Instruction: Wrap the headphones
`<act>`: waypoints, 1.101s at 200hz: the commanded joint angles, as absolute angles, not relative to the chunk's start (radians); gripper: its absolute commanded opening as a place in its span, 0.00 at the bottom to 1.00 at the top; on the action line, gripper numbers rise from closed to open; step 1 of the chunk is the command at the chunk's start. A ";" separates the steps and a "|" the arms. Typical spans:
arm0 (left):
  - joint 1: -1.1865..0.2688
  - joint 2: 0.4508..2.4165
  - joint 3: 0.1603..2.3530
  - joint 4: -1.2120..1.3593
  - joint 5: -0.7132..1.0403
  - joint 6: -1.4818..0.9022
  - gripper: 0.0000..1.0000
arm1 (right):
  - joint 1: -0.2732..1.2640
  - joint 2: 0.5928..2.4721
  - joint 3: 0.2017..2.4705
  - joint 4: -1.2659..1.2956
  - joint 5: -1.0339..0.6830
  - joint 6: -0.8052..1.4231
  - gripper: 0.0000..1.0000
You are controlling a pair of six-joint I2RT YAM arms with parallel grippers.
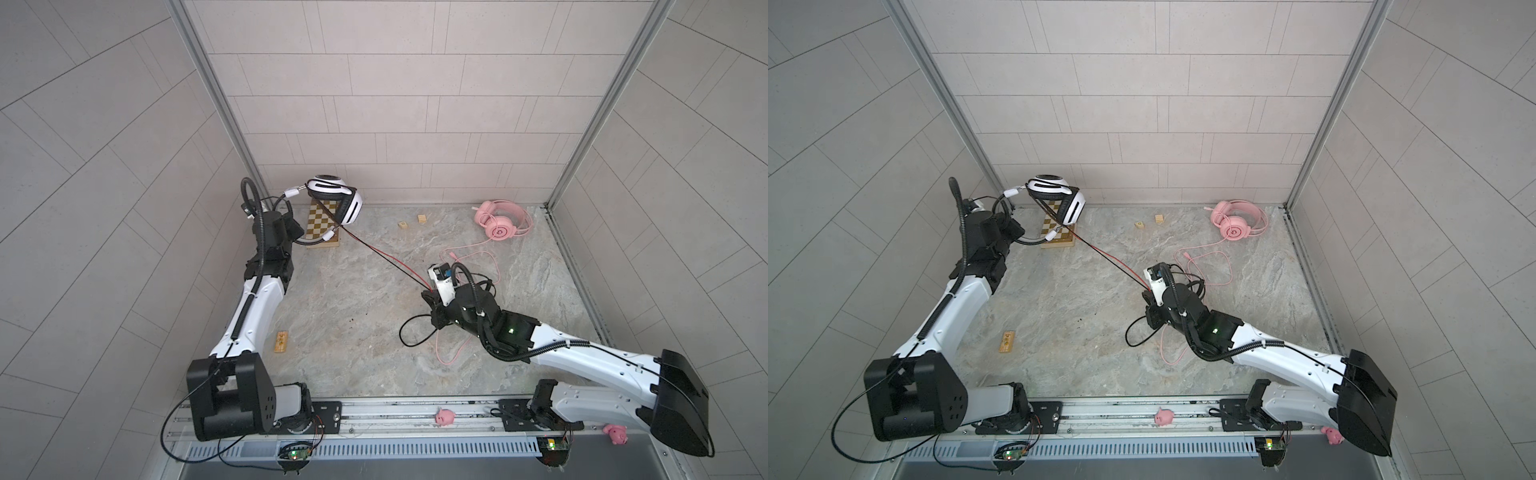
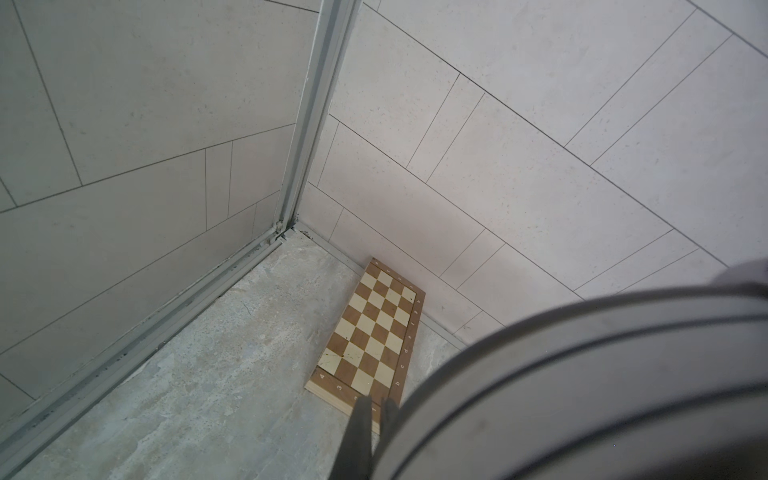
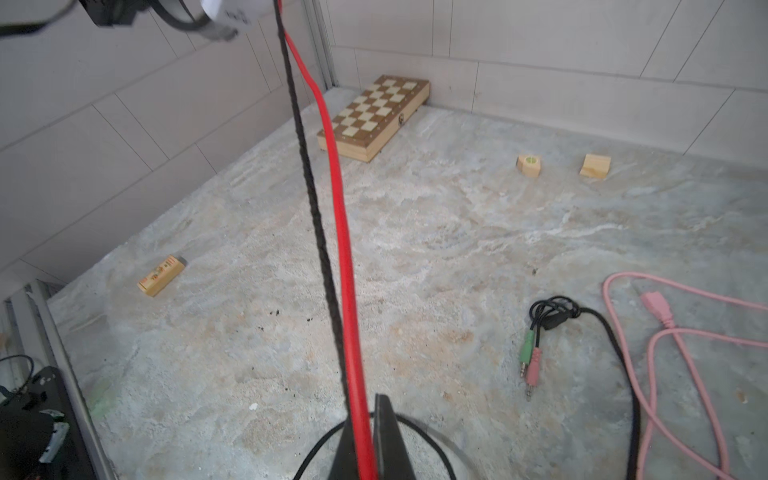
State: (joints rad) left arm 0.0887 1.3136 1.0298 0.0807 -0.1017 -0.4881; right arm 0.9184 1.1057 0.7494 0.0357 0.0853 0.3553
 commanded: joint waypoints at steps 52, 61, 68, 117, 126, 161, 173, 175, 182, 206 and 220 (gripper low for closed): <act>-0.134 1.397 1.217 -0.067 -0.264 -0.156 0.00 | 0.906 1.019 0.937 -0.149 0.115 0.217 0.00; -0.162 1.412 1.231 -0.084 -0.269 -0.112 0.00 | 0.898 1.010 0.949 -0.152 0.122 0.209 0.00; -0.182 1.423 1.242 -0.098 -0.274 -0.082 0.00 | 0.886 1.002 0.958 -0.154 0.127 0.201 0.00; -0.332 1.477 1.279 -0.169 -0.268 0.145 0.00 | 0.716 0.974 1.029 -0.183 0.052 0.192 0.00; -0.358 1.484 1.283 -0.185 -0.257 0.185 0.00 | 0.671 0.971 1.036 -0.183 0.023 0.202 0.00; -0.471 1.505 1.308 -0.267 -0.204 0.321 0.00 | 0.546 0.990 1.067 -0.181 -0.068 0.223 0.00; -0.509 1.512 1.318 -0.305 -0.179 0.359 0.00 | 0.522 1.001 1.071 -0.175 -0.084 0.228 0.00; -0.514 1.513 1.318 -0.310 -0.173 0.365 0.00 | 0.518 1.004 1.071 -0.175 -0.089 0.229 0.00; -0.532 1.517 1.325 -0.331 -0.149 0.373 0.00 | 0.506 1.010 1.069 -0.168 -0.100 0.232 0.00; -0.556 1.528 1.357 -0.394 -0.005 0.368 0.00 | 0.463 1.024 1.040 -0.135 -0.115 0.250 0.00; -0.561 1.525 1.368 -0.419 0.081 0.374 0.00 | 0.435 1.027 1.011 -0.114 -0.120 0.264 0.00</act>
